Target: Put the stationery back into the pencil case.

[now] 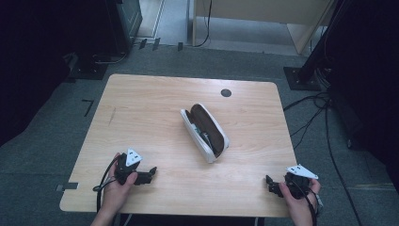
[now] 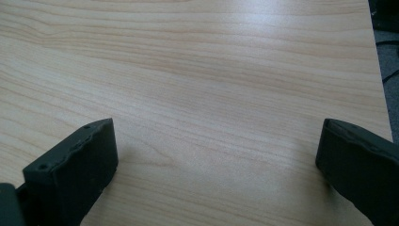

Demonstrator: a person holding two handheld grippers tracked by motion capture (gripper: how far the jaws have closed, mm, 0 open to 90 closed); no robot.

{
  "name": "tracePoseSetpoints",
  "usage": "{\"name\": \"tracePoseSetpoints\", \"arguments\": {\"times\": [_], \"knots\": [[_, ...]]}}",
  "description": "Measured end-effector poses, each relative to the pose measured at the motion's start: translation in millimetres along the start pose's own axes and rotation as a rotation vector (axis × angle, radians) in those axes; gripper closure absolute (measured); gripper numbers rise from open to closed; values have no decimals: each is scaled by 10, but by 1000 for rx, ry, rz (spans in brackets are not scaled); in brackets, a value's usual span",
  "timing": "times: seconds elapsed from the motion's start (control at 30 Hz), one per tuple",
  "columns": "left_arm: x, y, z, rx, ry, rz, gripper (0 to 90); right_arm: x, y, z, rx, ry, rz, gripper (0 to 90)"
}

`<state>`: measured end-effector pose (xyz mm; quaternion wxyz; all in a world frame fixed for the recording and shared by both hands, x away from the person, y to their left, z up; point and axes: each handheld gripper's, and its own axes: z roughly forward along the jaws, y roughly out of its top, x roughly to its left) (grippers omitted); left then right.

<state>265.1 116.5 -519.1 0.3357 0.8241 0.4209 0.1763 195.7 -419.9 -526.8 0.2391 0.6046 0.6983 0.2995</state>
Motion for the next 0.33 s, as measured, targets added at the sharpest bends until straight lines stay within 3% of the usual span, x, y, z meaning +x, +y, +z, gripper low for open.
{"name": "tracePoseSetpoints", "arguments": {"times": [0.33], "knots": [[-30, 3, 5, -2, 23, -26, 102, -1, -1, 1, -2, 0, 1, 0]]}}
